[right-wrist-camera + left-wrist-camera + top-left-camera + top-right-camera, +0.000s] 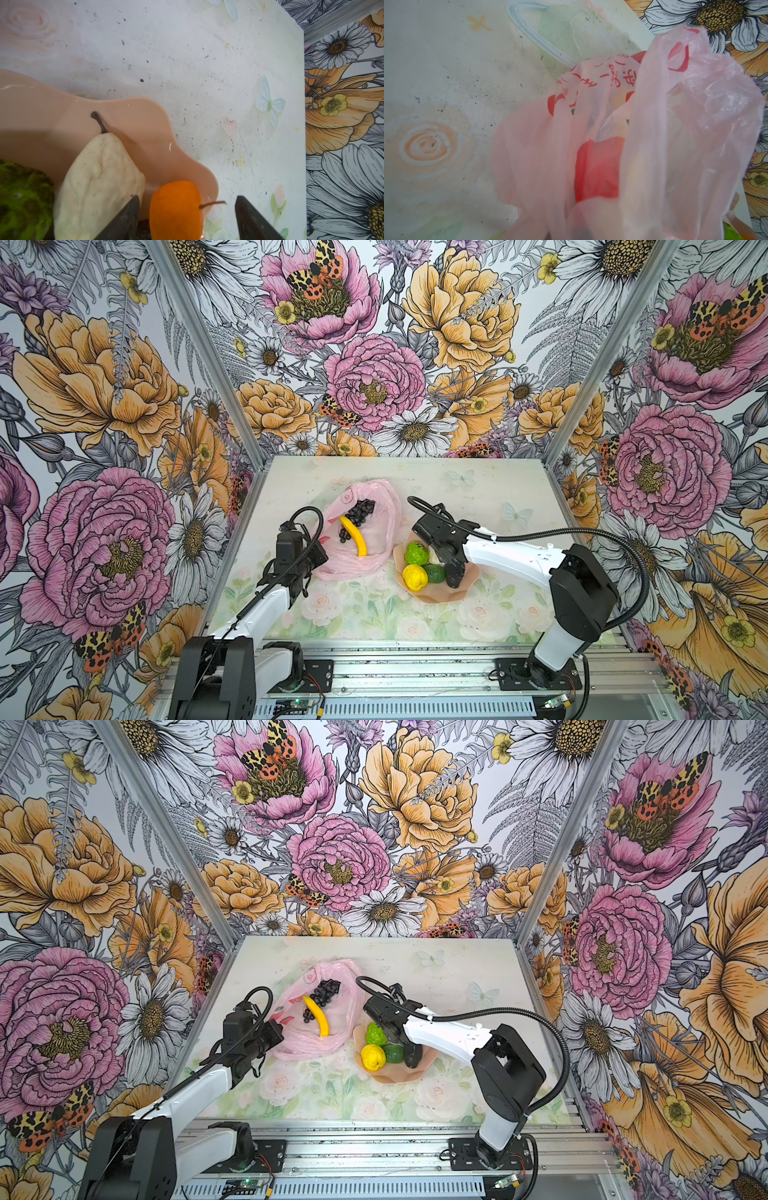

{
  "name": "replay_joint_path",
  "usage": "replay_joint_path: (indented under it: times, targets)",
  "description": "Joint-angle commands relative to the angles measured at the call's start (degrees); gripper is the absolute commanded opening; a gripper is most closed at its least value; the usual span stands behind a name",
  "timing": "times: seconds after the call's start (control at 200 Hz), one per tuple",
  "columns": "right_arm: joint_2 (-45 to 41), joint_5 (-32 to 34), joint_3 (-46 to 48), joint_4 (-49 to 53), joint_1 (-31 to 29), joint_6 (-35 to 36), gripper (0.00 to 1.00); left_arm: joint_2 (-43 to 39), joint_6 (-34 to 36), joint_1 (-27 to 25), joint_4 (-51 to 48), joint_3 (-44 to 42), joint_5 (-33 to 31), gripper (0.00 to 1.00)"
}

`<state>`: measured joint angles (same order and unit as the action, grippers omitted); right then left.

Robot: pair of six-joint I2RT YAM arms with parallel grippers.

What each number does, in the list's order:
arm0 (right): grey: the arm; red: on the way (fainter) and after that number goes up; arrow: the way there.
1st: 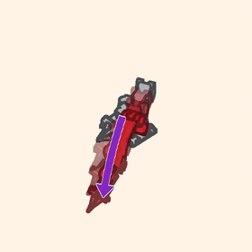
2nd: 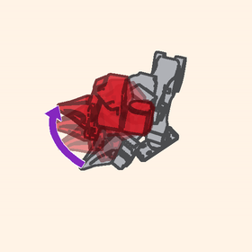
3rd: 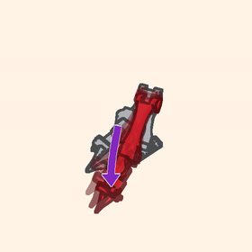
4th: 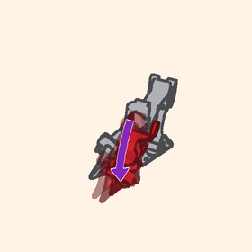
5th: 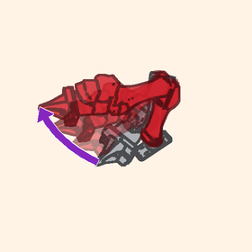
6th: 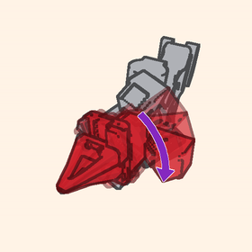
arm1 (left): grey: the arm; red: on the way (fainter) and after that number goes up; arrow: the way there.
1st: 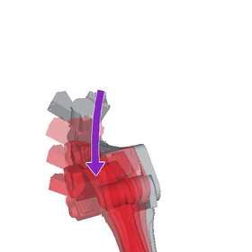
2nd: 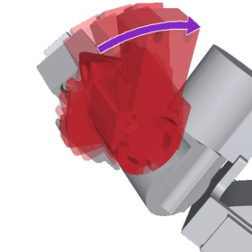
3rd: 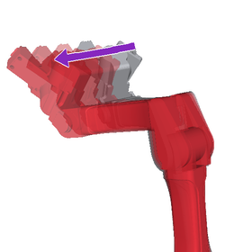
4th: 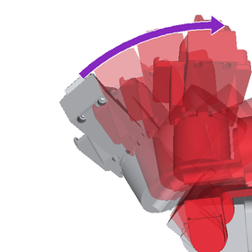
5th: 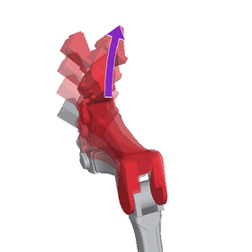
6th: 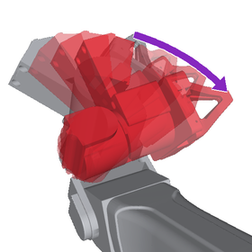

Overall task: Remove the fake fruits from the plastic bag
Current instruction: 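Lift the orange with the right gripper and lower it into the peach bowl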

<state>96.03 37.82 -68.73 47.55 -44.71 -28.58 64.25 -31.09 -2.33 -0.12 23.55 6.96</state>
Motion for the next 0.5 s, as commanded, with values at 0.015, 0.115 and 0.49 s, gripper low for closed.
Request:
replay_joint_path:
  times: [0.015, 0.115, 0.49]
  targets:
    - [-3.21, 0.59, -0.44, 0.13, 0.41, -0.03, 0.74, -0.06, 0.58, 0.57, 1.49, -0.67, 0.77, 0.02]
    - [-3.18, 2.75, 0.74, 0.34, 0.96, 0.38, 0.74, -0.18, 0.53, 0.59, 1.44, -0.68, 0.73, 0.02]
    - [0.64, 3.54, 2.59, 0.26, 1.38, -1.1, 0.73, 0.5, 0.59, 0.48, 1.89, -0.59, 1.36, 0.02]
